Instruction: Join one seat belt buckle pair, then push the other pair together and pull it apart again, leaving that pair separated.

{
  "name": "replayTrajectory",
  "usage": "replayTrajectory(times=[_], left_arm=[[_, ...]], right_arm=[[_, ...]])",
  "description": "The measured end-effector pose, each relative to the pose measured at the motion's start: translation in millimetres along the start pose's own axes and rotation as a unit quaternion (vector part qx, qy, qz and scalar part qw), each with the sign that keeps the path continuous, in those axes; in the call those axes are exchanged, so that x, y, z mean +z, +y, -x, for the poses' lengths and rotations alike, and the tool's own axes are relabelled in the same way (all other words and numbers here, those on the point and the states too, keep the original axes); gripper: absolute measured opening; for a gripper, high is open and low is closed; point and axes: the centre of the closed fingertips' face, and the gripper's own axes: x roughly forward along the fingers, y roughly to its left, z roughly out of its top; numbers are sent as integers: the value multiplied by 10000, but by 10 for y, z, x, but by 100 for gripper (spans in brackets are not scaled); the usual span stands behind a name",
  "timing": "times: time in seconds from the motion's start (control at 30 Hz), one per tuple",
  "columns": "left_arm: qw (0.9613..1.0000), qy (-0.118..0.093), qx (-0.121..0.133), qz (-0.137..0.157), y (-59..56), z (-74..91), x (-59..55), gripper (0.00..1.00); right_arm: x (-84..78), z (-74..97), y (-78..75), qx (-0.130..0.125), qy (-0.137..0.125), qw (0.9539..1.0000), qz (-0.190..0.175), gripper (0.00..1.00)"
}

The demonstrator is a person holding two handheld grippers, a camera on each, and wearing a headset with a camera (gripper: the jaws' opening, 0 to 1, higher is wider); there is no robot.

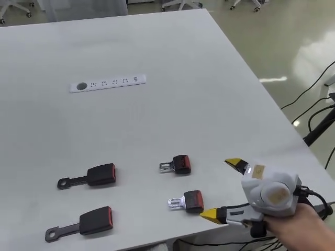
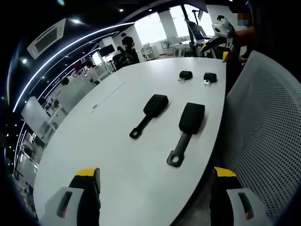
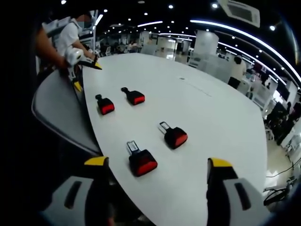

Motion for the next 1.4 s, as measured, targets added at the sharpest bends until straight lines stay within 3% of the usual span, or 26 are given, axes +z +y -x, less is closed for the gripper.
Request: replayTrajectory(times=[0.27,0.6,0.77,0.83,0.9,1.13,1.17,1.33,1.4], left_arm=[[9996,114,-118,-215,-47,16,11,98],[9979,139,-494,-397,-189,-149,252,88],[9962,245,-690,-469,-242,-258,286,83],[9948,300,-818,-524,-275,-316,302,76],[9926,350,-1111,-343,-376,-376,325,69],[9854,500,-1364,-887,-476,-644,414,58],[9836,530,-1432,-960,-481,-719,363,56],[9743,738,-1756,-1200,-620,-872,328,50],[9734,725,-1792,-1232,-639,-922,331,50]], right_arm=[[37,-77,55,206,128,9991,338,85],[52,-169,167,510,233,9961,676,77],[22,-227,214,695,400,9932,840,69],[21,-254,235,765,422,9924,862,66],[17,-277,250,808,451,9916,902,65],[-52,-393,334,1078,604,9867,1059,55],[-62,-408,341,1100,624,9860,1087,55],[-124,-497,373,1252,713,9823,1201,50],[-157,-524,391,1345,760,9803,1230,45]])
